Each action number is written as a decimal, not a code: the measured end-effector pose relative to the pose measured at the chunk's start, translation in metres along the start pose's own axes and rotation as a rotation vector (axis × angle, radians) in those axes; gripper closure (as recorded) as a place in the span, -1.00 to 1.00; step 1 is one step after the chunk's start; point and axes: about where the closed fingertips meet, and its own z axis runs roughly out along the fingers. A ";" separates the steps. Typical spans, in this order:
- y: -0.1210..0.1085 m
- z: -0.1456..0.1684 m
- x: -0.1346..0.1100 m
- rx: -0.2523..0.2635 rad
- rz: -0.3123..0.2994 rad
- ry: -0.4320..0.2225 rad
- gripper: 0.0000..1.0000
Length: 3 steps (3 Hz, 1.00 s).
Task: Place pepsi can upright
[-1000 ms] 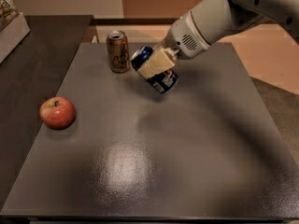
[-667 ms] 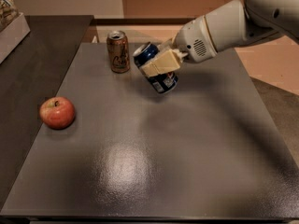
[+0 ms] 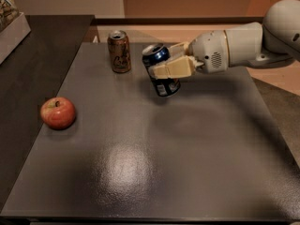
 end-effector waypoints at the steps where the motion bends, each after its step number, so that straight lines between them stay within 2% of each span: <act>1: 0.001 -0.009 0.009 -0.036 0.011 -0.061 1.00; 2: 0.004 -0.015 0.020 -0.075 0.012 -0.109 1.00; 3: 0.011 -0.017 0.027 -0.085 0.002 -0.146 1.00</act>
Offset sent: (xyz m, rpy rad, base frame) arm -0.0150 -0.0352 -0.0230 0.1854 0.0162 0.0811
